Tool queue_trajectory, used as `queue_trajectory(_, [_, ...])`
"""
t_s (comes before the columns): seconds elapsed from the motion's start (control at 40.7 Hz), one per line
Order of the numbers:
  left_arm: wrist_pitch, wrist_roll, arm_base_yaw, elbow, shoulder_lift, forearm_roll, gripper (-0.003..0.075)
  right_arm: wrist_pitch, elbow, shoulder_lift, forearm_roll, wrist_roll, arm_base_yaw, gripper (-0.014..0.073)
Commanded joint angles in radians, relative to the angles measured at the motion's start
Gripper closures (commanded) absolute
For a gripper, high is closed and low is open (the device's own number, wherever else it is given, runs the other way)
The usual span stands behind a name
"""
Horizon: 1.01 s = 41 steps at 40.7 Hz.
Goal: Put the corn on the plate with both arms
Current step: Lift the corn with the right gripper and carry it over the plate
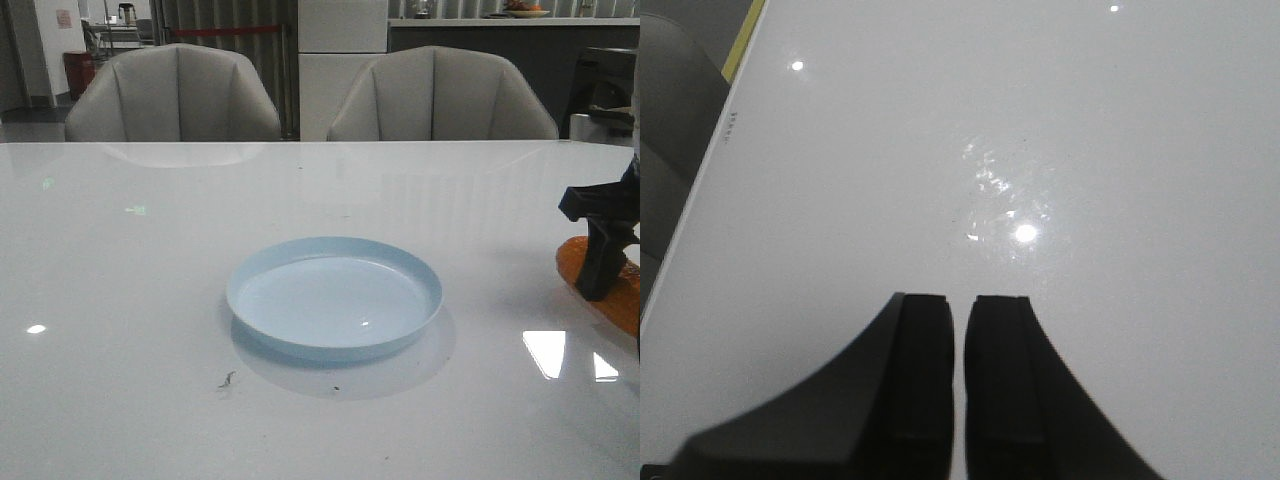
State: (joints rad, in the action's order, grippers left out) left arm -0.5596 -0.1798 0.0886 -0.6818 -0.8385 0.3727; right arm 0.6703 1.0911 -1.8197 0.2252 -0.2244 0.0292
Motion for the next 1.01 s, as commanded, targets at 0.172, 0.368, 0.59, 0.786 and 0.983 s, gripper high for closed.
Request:
queue_trajectory(0.172, [0.062, -0.010, -0.002, -0.027, 0.004, 0.016, 0.0562, 0.038, 0.149, 0.044, 0.002, -0.064, -0.015, 0.0328])
queue_trajectory(0.368, [0.066, -0.010, -0.002, -0.027, 0.004, 0.011, 0.0562, 0.131, 0.366, 0.043, 0.010, -0.064, -0.110, 0.0328])
queue_trajectory(0.59, [0.066, -0.010, -0.002, -0.027, 0.004, 0.010, 0.0562, 0.145, 0.512, 0.035, 0.010, -0.064, -0.276, 0.0328])
queue_trajectory(0.786, [0.066, -0.010, -0.002, -0.027, 0.004, 0.008, 0.0562, 0.146, 0.527, -0.021, 0.010, -0.064, -0.418, 0.0328])
queue_trajectory(0.983, [0.066, -0.010, -0.002, -0.027, 0.004, 0.008, 0.0562, 0.167, 0.527, -0.108, 0.010, -0.064, -0.487, 0.0326])
